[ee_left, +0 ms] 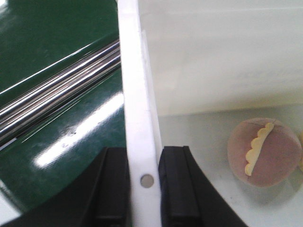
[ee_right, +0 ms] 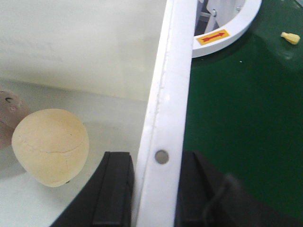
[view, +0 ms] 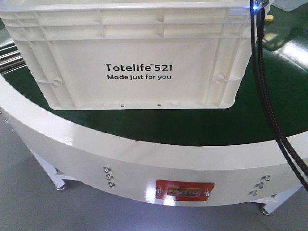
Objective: Place moving items into box and shelve
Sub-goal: 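Carry the crate with both grippers while driving away from the conveyor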
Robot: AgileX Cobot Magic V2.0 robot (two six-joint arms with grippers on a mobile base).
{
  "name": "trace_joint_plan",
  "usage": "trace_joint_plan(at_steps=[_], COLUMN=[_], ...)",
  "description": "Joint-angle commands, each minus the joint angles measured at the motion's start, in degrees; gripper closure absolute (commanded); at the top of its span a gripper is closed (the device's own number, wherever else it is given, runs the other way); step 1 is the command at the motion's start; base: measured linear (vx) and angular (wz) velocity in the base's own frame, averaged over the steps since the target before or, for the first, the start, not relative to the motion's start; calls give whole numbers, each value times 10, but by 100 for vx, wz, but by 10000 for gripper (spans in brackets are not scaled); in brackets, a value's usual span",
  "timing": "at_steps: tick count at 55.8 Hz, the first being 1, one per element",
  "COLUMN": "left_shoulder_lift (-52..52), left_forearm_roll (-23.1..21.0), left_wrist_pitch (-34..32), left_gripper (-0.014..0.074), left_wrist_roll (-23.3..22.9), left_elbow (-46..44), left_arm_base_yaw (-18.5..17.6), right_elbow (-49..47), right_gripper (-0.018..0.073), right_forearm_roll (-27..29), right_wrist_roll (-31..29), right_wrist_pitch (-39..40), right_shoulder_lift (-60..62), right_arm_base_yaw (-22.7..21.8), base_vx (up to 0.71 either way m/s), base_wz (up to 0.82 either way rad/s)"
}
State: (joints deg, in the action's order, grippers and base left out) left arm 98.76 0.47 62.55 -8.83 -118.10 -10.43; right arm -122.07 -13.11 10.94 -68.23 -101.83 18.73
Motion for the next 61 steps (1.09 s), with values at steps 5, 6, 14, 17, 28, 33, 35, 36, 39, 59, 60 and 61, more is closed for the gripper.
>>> trace_joint_plan(at_steps=[5,6,14,17,28,33,35,36,39,59,60,61], left_shoulder_lift=[-38,-38,-38,-38,-38,-38,-38,-38,-38,-38,-38,-38], left_forearm_roll=[64,64,64,64,64,64,64,64,64,64,64,64], left_wrist_pitch=[-77,-77,-77,-77,-77,-77,-77,-77,-77,-77,-77,-77], left_gripper=[597,597,597,597,597,597,597,597,597,597,597,597], left_wrist_roll=[3,3,3,3,3,3,3,3,3,3,3,3], left_elbow=[-24,-24,-24,-24,-24,-24,-24,-24,-24,-24,-24,-24], left_arm_base_yaw=[11,11,11,11,11,11,11,11,11,11,11,11], right_elbow=[-20,-20,-20,-20,-20,-20,-20,-20,-20,-20,-20,-20], right_gripper=[564,564,564,564,564,564,564,564,564,564,564,564], right_forearm_roll=[-94,-94,-94,-94,-94,-94,-94,-94,-94,-94,-94,-94], right_wrist_roll=[-10,-10,-10,-10,-10,-10,-10,-10,-10,-10,-10,-10], right_wrist_pitch=[55,55,55,55,55,55,55,55,55,55,55,55], right_shoulder_lift=[43,43,43,43,43,43,43,43,43,43,43,43], right_arm_base_yaw=[-12,-12,-12,-12,-12,-12,-12,-12,-12,-12,-12,-12], base_vx=[-6,-6,-7,-9,-8,-8,-7,-7,-7,-8,-8,-8], base_wz=[24,27,31,35,33,30,29,29,29,32,34,34])
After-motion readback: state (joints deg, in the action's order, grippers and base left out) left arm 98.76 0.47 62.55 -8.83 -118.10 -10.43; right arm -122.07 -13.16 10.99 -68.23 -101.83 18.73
